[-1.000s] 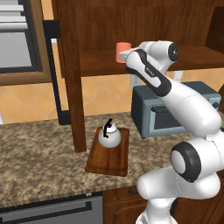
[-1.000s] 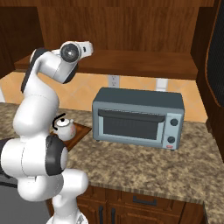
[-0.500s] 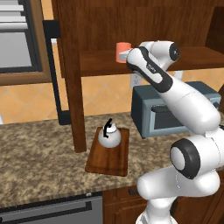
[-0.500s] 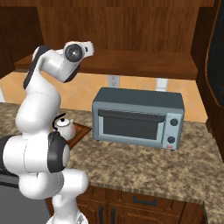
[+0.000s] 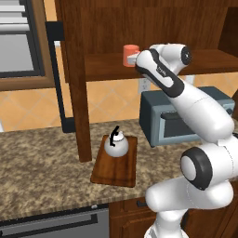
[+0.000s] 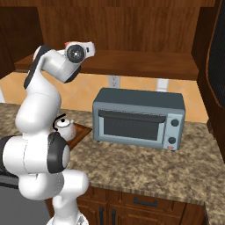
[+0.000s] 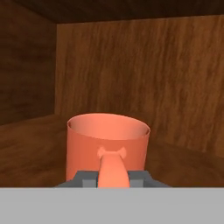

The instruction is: Pick the kettle from the counter and place it on the tray. Then pick the mug from the cabinet and place it on the tray. Then close the cabinet doors.

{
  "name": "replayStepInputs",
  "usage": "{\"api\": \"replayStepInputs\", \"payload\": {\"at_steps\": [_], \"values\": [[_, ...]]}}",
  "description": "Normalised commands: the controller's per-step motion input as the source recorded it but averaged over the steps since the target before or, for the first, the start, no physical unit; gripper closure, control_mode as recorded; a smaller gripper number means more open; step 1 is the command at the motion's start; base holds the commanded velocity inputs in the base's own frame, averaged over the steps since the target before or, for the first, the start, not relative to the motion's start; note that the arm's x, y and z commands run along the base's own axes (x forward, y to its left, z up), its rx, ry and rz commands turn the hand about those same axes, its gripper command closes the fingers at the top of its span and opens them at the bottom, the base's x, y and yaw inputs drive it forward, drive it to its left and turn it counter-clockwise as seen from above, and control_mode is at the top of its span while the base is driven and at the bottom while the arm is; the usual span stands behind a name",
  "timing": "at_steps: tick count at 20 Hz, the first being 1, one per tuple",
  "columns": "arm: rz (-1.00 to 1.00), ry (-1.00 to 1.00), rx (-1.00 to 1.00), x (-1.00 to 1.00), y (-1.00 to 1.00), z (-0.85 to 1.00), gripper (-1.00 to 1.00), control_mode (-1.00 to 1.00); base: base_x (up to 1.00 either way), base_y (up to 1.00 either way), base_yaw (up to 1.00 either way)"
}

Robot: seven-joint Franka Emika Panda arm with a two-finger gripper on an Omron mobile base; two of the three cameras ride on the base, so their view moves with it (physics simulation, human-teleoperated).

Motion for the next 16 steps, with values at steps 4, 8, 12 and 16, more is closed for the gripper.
{"api": "replayStepInputs", "payload": {"at_steps": [4,8,12,16], "values": [[0.00,0.00,0.00,0.00,0.00,0.00,1.00,-1.00,0.00,0.00,0.00],[0.00,0.00,0.00,-0.07,0.00,0.00,1.00,-1.00,0.00,0.00,0.00],[0.00,0.00,0.00,-0.41,0.00,0.00,1.00,-1.00,0.00,0.00,0.00],[0.03,0.00,0.00,-0.74,0.16,0.00,1.00,-1.00,0.00,0.00,0.00]]}}
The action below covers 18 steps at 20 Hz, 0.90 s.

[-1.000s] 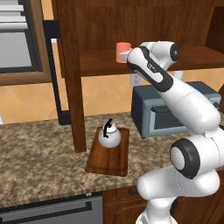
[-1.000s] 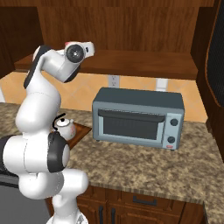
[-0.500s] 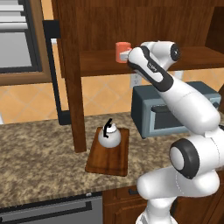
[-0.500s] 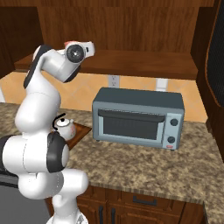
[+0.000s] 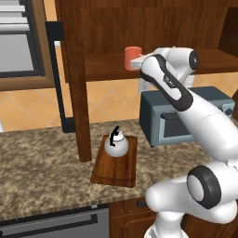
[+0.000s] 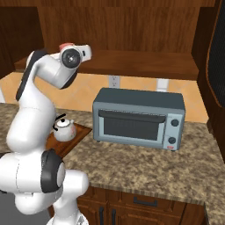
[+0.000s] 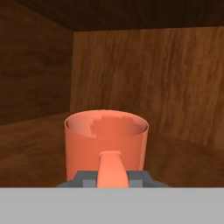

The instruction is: Pick the kettle from the counter and place it on the tray. Then pick the mug from the cabinet and place it on the tray. Then close the cabinet doors.

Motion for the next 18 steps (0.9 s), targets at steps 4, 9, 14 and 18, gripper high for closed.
{"api": "replayStepInputs", "payload": {"at_steps": [4,9,14,18], "values": [[0.15,-0.03,0.00,-0.80,0.18,0.04,1.00,-1.00,0.00,0.00,0.00],[0.14,-0.01,0.00,-0.87,0.03,0.01,1.00,-1.00,0.00,0.00,0.00],[0.16,0.00,0.00,-0.83,0.00,-0.19,1.00,-1.00,0.00,0.00,0.00],[0.15,0.00,0.00,-0.79,-0.05,-0.27,1.00,-1.00,0.00,0.00,0.00]]}}
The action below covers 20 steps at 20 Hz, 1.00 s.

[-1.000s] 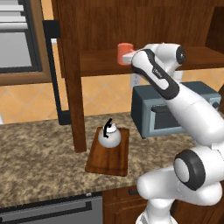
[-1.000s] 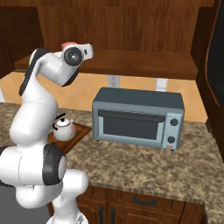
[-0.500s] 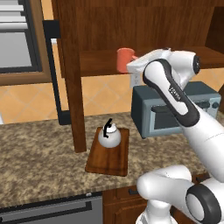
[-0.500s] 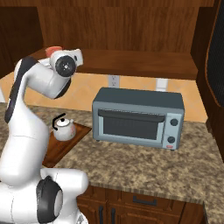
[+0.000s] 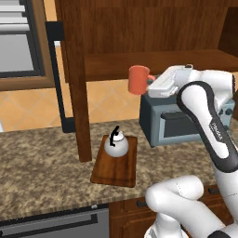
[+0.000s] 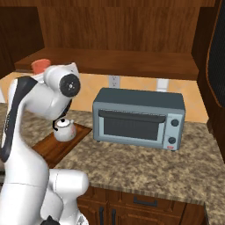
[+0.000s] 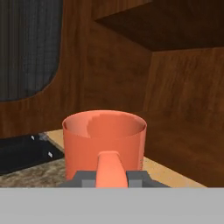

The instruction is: Pick the kettle from the counter and place it on the tray. Then pick the mug from the cabinet and place it on the tray. Then close the cabinet doors.

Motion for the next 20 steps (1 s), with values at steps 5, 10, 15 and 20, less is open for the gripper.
{"api": "replayStepInputs", "payload": {"at_steps": [5,10,15,20], "values": [[0.15,0.00,0.00,-0.78,-0.05,-0.32,1.00,-1.00,0.00,0.00,0.00],[0.11,0.01,0.00,-0.56,-0.03,-0.45,1.00,-1.00,0.00,0.00,0.00],[0.04,0.04,-0.03,-0.32,-0.01,-0.62,1.00,-1.00,0.00,0.00,0.00],[0.00,0.06,-0.01,-0.11,-0.19,-0.58,1.00,-1.00,0.00,0.00,0.00]]}}
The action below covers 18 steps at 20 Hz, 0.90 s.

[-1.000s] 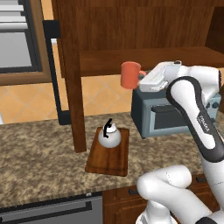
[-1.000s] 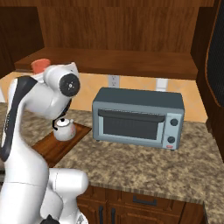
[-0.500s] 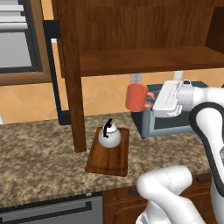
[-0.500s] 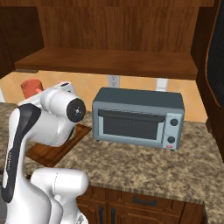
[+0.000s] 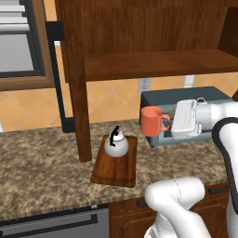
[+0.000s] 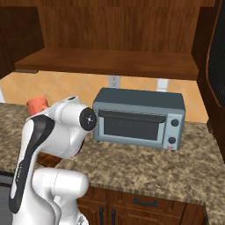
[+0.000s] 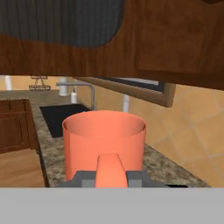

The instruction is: Pick the kettle from the counter and place it on the tray. Then pick the mug from the cabinet and place it on the tray. Then close the cabinet doors.

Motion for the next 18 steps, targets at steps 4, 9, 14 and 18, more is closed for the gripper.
{"api": "replayStepInputs", "payload": {"at_steps": [4,9,14,18], "values": [[0.03,0.01,0.00,-0.08,-0.24,-0.49,1.00,-1.00,0.00,0.00,0.00],[0.03,-0.04,0.00,-0.22,0.00,-0.51,1.00,-1.00,0.00,0.00,0.00],[0.05,-0.12,0.00,-0.02,0.31,-0.55,1.00,-1.00,0.00,0.00,0.00],[0.07,-0.05,0.00,0.00,0.26,-0.52,1.00,-1.00,0.00,0.00,0.00]]}}
